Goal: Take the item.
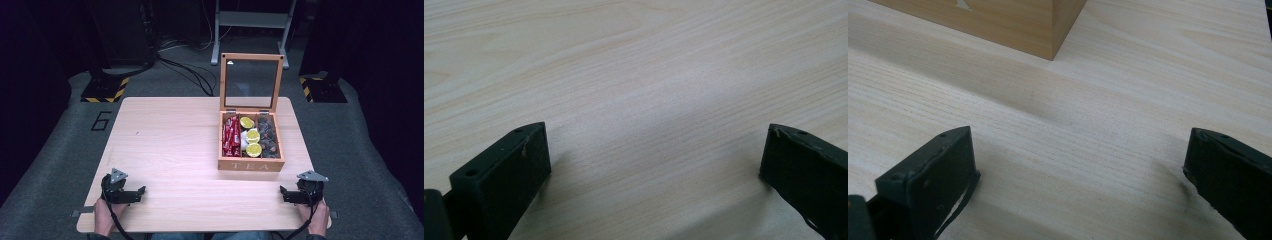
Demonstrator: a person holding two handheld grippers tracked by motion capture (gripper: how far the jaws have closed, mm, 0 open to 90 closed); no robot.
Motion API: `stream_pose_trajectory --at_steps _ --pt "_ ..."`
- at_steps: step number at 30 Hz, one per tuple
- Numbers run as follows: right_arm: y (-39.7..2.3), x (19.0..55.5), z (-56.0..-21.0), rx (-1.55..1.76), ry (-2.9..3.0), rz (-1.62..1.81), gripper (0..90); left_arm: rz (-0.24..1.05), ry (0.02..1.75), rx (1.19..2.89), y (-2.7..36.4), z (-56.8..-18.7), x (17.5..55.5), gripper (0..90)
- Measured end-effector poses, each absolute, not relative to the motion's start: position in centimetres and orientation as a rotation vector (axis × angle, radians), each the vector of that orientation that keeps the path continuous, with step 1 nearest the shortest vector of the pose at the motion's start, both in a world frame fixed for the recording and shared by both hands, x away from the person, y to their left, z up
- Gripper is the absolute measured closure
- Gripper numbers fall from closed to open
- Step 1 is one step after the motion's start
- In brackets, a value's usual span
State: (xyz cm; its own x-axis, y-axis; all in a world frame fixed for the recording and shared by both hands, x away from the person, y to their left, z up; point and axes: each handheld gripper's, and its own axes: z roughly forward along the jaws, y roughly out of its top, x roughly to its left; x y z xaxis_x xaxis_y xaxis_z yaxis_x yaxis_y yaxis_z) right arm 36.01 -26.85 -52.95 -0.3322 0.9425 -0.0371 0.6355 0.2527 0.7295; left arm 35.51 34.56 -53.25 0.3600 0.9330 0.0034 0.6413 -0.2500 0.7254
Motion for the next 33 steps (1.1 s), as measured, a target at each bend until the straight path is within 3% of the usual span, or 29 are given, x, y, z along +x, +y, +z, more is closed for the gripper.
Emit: stream_pose_trajectory --at_steps 33 --pt "-27.1 36.5 -53.0 1.441 2.082 0.875 0.0 0.536 1.182 1.950 30.5 -47.0 38.2 0.2"
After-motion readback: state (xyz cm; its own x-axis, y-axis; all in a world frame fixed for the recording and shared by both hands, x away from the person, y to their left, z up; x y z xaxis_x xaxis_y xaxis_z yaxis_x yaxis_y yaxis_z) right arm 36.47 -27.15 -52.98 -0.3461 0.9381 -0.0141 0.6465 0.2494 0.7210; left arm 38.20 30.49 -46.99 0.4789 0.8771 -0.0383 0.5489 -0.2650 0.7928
